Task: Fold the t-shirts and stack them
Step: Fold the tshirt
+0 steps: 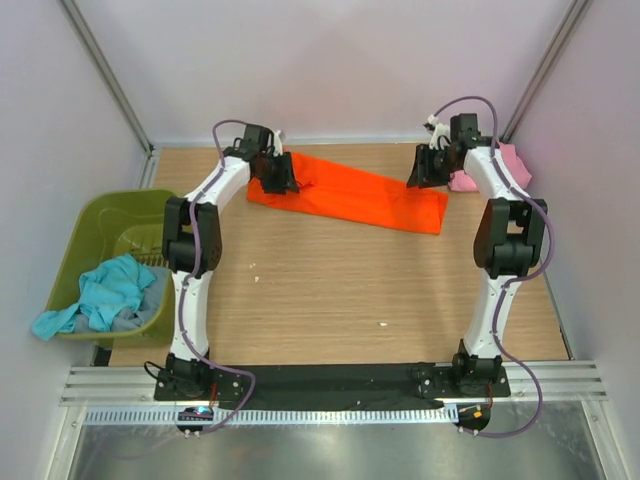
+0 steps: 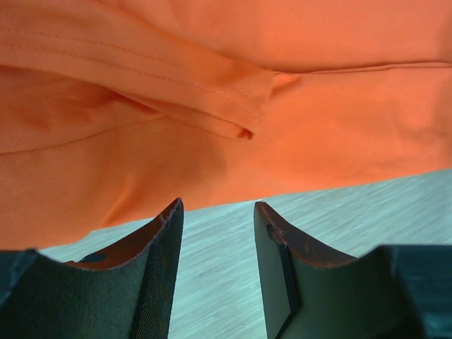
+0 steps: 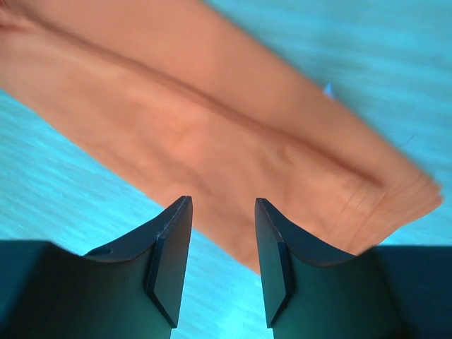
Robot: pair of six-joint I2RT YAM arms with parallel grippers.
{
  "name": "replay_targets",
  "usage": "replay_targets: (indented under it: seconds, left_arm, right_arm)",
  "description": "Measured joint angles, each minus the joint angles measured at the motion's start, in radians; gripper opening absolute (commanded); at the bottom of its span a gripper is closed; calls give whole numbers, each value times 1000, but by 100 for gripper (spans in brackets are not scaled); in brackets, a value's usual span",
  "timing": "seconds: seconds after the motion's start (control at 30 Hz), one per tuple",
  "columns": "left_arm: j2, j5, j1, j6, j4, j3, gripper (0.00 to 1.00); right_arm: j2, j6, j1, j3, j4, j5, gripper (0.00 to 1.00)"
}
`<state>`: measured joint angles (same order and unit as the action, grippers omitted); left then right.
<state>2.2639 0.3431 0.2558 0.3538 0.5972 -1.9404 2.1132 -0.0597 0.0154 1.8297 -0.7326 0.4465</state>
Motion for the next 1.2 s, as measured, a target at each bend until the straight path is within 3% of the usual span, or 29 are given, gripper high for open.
replay_targets:
  seconds: [0.53,0.87,1.2]
  left_arm:
    - [84,-43,-59,-70,31,2,45]
    - [-21,-24,-59,-74,26,176,42]
    - [-204,9,-48,-55,74,456,41]
  right_arm:
    - [153,-19,-82,0,13,-56,47]
    - [90,-29,-97,-122,54,-60,47]
    - [-40,-32,-98,-323,43,-59,47]
